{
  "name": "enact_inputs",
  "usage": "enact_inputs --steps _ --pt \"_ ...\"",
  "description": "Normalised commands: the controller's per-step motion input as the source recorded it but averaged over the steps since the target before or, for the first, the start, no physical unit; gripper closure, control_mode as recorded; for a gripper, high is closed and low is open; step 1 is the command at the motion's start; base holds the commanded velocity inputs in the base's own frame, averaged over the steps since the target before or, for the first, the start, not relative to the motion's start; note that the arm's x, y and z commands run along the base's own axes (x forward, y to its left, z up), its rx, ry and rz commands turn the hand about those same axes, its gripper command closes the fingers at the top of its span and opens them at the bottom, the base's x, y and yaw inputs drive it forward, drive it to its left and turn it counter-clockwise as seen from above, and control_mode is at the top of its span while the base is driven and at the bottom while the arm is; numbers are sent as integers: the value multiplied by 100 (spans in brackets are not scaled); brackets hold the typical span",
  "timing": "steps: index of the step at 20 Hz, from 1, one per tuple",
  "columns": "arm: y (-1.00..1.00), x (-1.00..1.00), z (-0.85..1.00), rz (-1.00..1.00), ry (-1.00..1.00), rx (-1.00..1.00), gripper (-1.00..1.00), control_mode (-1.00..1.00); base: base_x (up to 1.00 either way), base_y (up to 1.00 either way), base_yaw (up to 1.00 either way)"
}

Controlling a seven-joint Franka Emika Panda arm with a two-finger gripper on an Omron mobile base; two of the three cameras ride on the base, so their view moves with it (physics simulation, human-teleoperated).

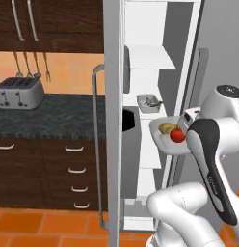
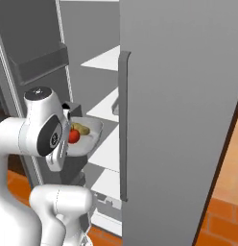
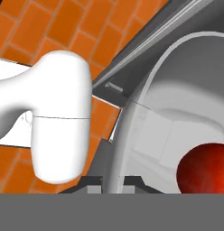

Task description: Take the meat container that has the fish and place it on the second highest rack of the freezer. Then take the vegetable container that has the tomato and potato and place it on the highest rack of the freezer.

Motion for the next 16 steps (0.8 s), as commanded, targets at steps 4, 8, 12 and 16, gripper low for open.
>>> enact_inputs --steps 4,8,12,16 --pt "0 0 0 0 0 0 100 100 46 -20 9" --pt "0 0 0 0 0 0 100 100 51 -13 14" --pt "0 0 0 0 0 0 100 100 62 -11 8" --pt "0 0 0 0 0 0 100 100 21 -46 14"
